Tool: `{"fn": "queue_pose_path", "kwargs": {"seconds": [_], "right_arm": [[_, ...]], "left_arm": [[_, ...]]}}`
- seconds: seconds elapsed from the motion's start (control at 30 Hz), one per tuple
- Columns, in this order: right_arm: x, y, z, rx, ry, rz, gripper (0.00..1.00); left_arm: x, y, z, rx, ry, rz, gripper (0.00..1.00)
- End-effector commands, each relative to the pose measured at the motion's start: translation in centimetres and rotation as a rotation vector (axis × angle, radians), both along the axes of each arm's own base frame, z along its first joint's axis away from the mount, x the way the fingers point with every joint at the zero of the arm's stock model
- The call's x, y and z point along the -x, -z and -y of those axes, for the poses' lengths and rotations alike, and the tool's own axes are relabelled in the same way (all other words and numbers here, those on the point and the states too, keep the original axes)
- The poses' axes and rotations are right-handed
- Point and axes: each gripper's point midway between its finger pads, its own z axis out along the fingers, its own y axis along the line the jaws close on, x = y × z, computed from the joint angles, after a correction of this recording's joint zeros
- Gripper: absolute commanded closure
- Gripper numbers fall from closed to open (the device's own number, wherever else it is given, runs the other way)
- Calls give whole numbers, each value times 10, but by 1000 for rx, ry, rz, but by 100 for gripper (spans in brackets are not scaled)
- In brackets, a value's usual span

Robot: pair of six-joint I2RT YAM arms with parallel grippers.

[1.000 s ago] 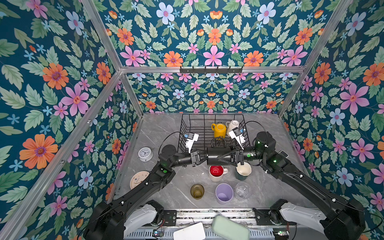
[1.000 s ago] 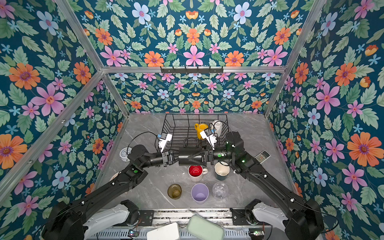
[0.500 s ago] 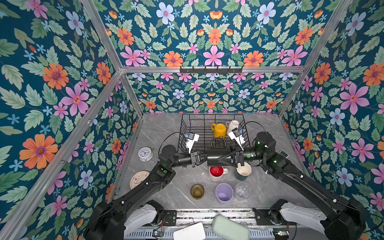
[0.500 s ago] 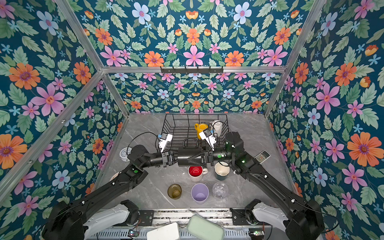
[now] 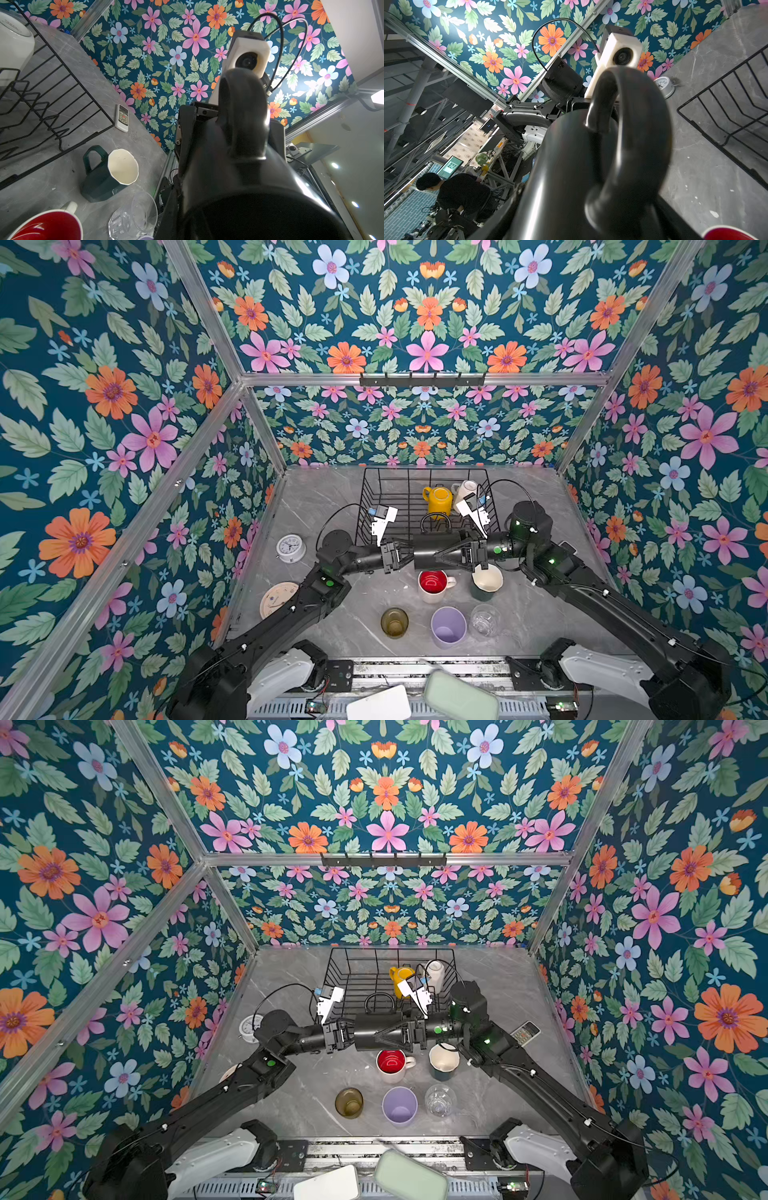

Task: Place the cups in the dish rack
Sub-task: 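Hold the black mug up while the right gripper grasps its handle, then carry the black mug with the right gripper toward the rack while left withdraws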

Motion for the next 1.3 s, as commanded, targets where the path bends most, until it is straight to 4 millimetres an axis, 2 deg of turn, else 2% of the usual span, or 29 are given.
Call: {"fn": "queue_pose_path", "kwargs": {"seconds": [0.0, 0.07, 0.1, 0.17, 0.23, 0.37, 0.47, 0.77, 0.93, 1.03, 1.27], "right_arm": [[-30, 10, 6, 54, 176, -33, 100], [-30, 9, 8, 60, 185, -32, 100], [-30, 8, 10, 61, 192, -31, 100], [-31, 8, 14, 62, 203, -32, 100], [-31, 6, 18, 63, 213, -32, 100], [-35, 3, 29, 70, 246, -32, 100], [-38, 5, 42, 102, 288, -37, 100], [-40, 4, 80, 239, 425, -4, 100], [-52, 17, 103, 405, 547, -14, 100], [-60, 21, 114, 500, 597, -3, 100], [-86, 35, 135, 712, 670, 51, 100]], "left_arm": [[6, -13, -1, 19, 19, 74, 83], [5, -11, -1, 10, 13, 74, 76], [5, -11, -1, 7, 10, 74, 69], [4, -11, -2, 5, 6, 75, 61], [4, -11, -2, 3, -1, 79, 49], [0, -7, -5, -27, -40, 90, 37], [-11, 4, -11, -93, -121, 71, 28], [-45, 22, -41, -252, -387, 28, 22], [-67, 29, -82, -380, -654, 13, 16], [-68, 28, -102, -406, -751, 28, 13], [-60, 25, -134, -400, -878, 42, 7]]}}
